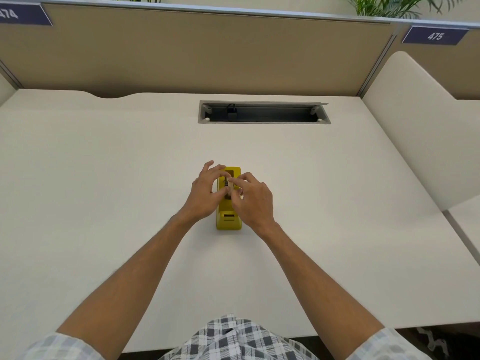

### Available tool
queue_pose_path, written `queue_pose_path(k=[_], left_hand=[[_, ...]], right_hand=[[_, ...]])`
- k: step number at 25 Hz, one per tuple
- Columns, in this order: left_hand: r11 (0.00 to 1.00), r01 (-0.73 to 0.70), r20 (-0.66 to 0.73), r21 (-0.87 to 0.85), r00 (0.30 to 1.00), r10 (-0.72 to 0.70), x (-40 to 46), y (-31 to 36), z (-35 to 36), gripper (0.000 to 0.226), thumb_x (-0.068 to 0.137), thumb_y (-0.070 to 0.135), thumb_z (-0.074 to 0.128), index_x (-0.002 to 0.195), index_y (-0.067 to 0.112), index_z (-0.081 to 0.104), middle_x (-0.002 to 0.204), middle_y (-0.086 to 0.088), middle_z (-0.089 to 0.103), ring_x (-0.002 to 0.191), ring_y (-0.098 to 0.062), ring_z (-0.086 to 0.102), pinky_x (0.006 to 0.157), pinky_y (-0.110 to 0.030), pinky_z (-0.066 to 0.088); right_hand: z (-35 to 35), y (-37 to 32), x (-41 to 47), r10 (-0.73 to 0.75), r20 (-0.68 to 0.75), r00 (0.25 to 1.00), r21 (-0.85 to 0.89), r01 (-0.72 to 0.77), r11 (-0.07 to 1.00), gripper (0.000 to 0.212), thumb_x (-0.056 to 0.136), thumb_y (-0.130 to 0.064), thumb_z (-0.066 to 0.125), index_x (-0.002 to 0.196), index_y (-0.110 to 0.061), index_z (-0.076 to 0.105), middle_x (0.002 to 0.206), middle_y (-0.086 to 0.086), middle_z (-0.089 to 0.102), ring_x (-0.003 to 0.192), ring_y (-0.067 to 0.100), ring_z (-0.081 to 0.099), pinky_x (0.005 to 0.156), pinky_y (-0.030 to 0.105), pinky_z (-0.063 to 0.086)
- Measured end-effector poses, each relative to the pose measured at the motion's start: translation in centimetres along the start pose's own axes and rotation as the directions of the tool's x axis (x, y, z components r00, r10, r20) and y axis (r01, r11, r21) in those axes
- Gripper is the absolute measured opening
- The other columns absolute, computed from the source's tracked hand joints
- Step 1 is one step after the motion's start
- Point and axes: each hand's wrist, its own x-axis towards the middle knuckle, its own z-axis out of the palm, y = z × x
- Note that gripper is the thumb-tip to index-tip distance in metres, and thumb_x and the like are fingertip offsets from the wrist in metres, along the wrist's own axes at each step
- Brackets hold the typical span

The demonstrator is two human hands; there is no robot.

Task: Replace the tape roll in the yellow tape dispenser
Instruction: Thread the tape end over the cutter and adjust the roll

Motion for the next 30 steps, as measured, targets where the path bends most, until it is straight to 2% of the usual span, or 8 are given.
queue_pose_path(k=[2, 4, 6, 11, 15, 20, 24, 30], left_hand=[[1.0, 0.015, 0.003, -0.014, 1.0, -0.015, -0.1, 0.12, 0.09, 0.028, 0.089, 0.014, 0.063, 0.116, 0.018, 0.061, 0.143, 0.001, 0.048, 0.141, -0.017, 0.029, 0.114, -0.049, 0.026], [0.999, 0.001, -0.016, -0.051, 1.0, -0.001, -0.2, 0.34, 0.15, 0.03, 0.085, 0.013, 0.067, 0.115, 0.016, 0.062, 0.133, 0.002, 0.054, 0.127, -0.019, 0.048, 0.106, -0.039, 0.039], [0.998, -0.022, -0.036, -0.062, 0.999, 0.02, -0.13, 0.51, 0.16, 0.033, 0.082, 0.012, 0.07, 0.114, 0.014, 0.062, 0.122, 0.004, 0.06, 0.116, -0.018, 0.056, 0.098, -0.032, 0.045], [0.999, 0.004, -0.039, -0.042, 0.999, -0.006, -0.03, 0.61, 0.31, 0.056, 0.081, 0.01, 0.07, 0.133, 0.017, 0.049, 0.122, 0.001, 0.064, 0.118, -0.012, 0.054, 0.098, -0.027, 0.042], [1.0, -0.009, -0.037, -0.015, 0.999, 0.009, 0.2, 0.46, 0.27, 0.053, 0.085, 0.015, 0.068, 0.134, 0.016, 0.048, 0.13, 0.001, 0.059, 0.122, -0.014, 0.052, 0.103, -0.033, 0.042], [0.998, 0.031, -0.02, -0.051, 0.999, -0.032, 0.1, 0.16, 0.36, 0.055, 0.088, 0.019, 0.067, 0.138, 0.018, 0.046, 0.128, 0.002, 0.064, 0.122, -0.011, 0.053, 0.097, -0.024, 0.043], [0.999, 0.015, -0.06, -0.046, 0.998, -0.018, -0.09, 0.13, 0.47, 0.057, 0.085, 0.017, 0.07, 0.137, 0.018, 0.047, 0.126, 0.004, 0.064, 0.115, -0.006, 0.053, 0.095, -0.024, 0.045], [0.997, 0.001, -0.094, -0.072, 0.996, -0.008, -0.32, 0.06, 0.86, 0.055, 0.082, 0.011, 0.07, 0.132, 0.021, 0.05, 0.113, 0.018, 0.062, 0.109, -0.001, 0.054, 0.086, -0.012, 0.043]], right_hand=[[0.02, -0.02, -0.02, 0.003, 0.011, 1.0, -0.009, -0.003, 1.0, 0.025, 0.091, -0.018, 0.057, 0.111, -0.02, 0.071, 0.098, 0.003, 0.067, 0.069, 0.025, 0.064, 0.065, 0.036, 0.049], [0.01, 0.03, -0.02, 0.0, 0.018, 1.0, -0.013, 0.0, 1.0, 0.028, 0.09, -0.016, 0.057, 0.113, -0.021, 0.07, 0.098, 0.003, 0.066, 0.069, 0.025, 0.063, 0.065, 0.037, 0.049], [-0.02, 0.04, 0.05, 0.002, 0.025, 1.0, -0.021, -0.002, 1.0, 0.029, 0.088, -0.014, 0.056, 0.113, -0.021, 0.07, 0.099, 0.003, 0.066, 0.069, 0.027, 0.063, 0.065, 0.036, 0.049], [0.03, 0.08, 0.09, 0.013, 0.031, 0.999, -0.035, -0.012, 0.999, 0.029, 0.088, -0.014, 0.055, 0.111, -0.019, 0.071, 0.101, 0.003, 0.067, 0.069, 0.027, 0.063, 0.064, 0.034, 0.048], [-0.02, 0.23, 0.26, 0.026, 0.029, 0.999, -0.02, -0.025, 0.999, 0.023, 0.091, -0.021, 0.055, 0.108, -0.019, 0.072, 0.102, 0.002, 0.067, 0.069, 0.025, 0.064, 0.065, 0.036, 0.051], [0.02, 0.28, 0.3, 0.027, 0.03, 0.999, -0.033, -0.026, 0.999, 0.022, 0.094, -0.026, 0.055, 0.106, -0.02, 0.073, 0.102, -0.001, 0.066, 0.069, 0.022, 0.062, 0.066, 0.036, 0.049], [0.04, 0.37, 0.49, 0.039, 0.038, 0.999, -0.041, -0.037, 0.998, 0.021, 0.094, -0.028, 0.056, 0.105, -0.022, 0.073, 0.102, -0.002, 0.066, 0.071, 0.02, 0.062, 0.066, 0.036, 0.05], [0.33, 0.54, 0.46, 0.062, 0.032, 0.998, -0.025, -0.061, 0.998, 0.021, 0.095, -0.031, 0.056, 0.105, -0.024, 0.073, 0.1, -0.005, 0.066, 0.071, 0.018, 0.062, 0.066, 0.037, 0.049]])
